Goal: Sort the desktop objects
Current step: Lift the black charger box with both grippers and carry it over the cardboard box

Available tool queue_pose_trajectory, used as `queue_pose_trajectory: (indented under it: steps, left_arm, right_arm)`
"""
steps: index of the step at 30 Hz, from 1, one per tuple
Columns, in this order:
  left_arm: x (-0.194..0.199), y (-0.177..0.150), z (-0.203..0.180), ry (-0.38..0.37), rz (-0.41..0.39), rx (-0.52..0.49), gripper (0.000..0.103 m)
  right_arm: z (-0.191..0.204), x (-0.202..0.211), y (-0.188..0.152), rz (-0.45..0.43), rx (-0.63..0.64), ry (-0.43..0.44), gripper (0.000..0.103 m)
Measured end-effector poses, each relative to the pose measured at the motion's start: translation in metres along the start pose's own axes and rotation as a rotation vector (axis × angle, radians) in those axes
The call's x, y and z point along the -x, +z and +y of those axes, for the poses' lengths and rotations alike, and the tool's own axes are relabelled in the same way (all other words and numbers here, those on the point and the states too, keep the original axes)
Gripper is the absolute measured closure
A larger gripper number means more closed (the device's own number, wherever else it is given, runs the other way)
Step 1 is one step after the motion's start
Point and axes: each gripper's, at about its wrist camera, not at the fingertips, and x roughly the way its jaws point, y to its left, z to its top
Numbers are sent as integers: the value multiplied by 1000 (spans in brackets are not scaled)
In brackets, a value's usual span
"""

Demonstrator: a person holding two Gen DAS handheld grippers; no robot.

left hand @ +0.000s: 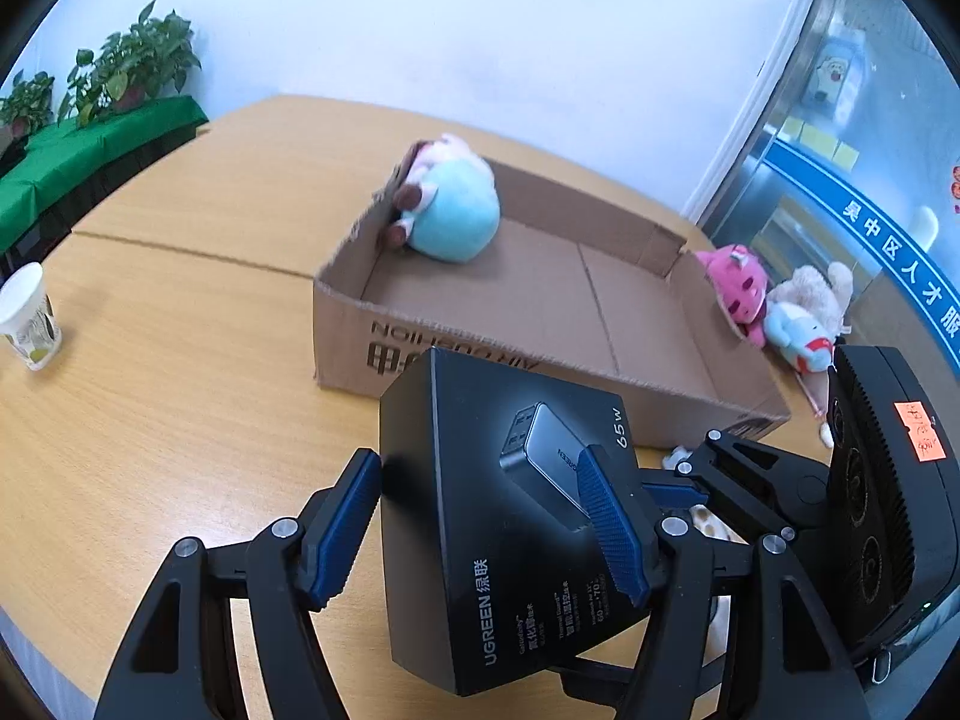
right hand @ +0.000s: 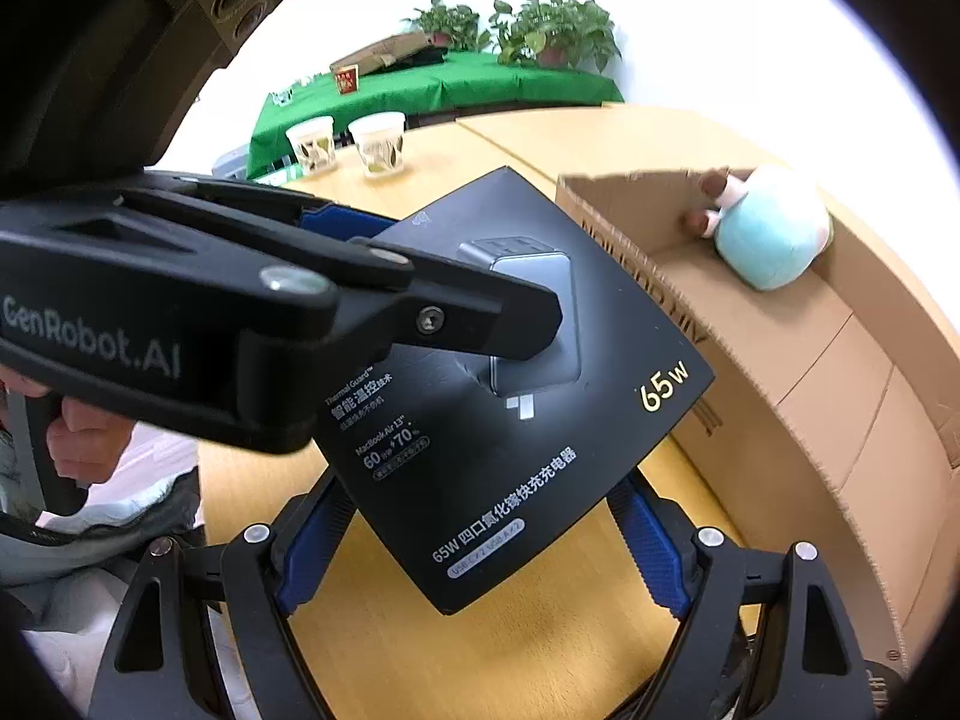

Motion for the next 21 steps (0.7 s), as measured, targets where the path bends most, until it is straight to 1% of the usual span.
queue_pose_trajectory:
  steps: [7, 14, 21]
  left_arm:
    - [20, 17, -25, 43, -50, -80, 38]
    - [35, 39, -43, 42, -95, -148, 38]
    - [44, 54, -55, 45, -129, -186, 38]
  right_arm:
    - [-1, 25, 7, -64, -2, -17, 19]
    - [-10, 45, 18, -135, -30, -46, 19]
    - [-16, 57, 28, -174, -37, -82, 19]
